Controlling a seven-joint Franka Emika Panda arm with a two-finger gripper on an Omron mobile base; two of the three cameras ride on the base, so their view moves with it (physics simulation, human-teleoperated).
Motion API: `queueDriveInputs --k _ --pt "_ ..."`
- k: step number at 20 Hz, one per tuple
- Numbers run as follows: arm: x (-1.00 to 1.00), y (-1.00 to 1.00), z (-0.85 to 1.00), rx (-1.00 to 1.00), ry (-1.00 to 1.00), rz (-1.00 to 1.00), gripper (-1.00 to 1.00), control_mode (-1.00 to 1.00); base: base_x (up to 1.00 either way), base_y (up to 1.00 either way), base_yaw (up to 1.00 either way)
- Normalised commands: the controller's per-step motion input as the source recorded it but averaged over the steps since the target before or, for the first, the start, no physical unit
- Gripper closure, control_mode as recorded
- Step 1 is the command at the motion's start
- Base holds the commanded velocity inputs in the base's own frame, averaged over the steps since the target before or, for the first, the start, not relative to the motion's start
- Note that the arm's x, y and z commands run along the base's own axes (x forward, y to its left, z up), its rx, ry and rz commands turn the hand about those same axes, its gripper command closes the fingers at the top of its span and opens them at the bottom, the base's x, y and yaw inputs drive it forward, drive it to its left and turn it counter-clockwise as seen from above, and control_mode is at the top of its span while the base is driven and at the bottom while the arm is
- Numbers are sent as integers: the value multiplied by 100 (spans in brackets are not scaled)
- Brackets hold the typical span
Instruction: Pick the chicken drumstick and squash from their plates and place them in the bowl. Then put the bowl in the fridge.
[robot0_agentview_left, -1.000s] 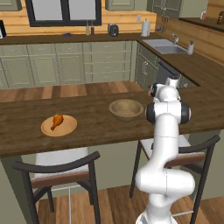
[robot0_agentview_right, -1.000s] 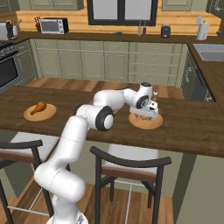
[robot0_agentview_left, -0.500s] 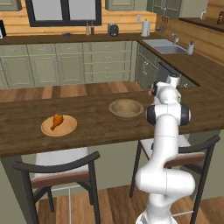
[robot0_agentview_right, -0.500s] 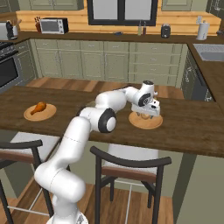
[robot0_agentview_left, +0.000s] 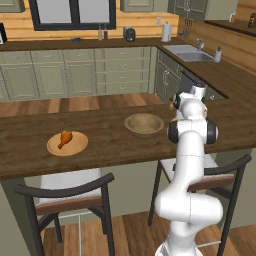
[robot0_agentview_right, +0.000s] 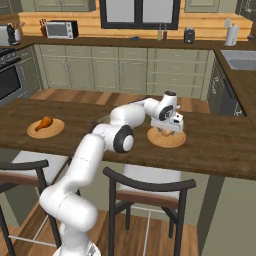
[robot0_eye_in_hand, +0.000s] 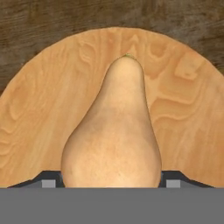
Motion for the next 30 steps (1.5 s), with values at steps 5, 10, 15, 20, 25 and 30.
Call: queueDriveInputs --k 5,10,15,20,25,30 --pt "-23 14 2 -2 0 0 100 -100 0 0 0" --pt "-73 50 47 0 0 0 100 -100 0 0 0" --pt "-95 87 53 -1 -1 0 100 -100 0 0 0" --pt "-37 97 58 0 -2 0 100 -100 0 0 0" --pt "-4 100 10 -2 0 3 100 -100 0 0 0" --pt "14 62 0 0 1 6 100 -100 0 0 0"
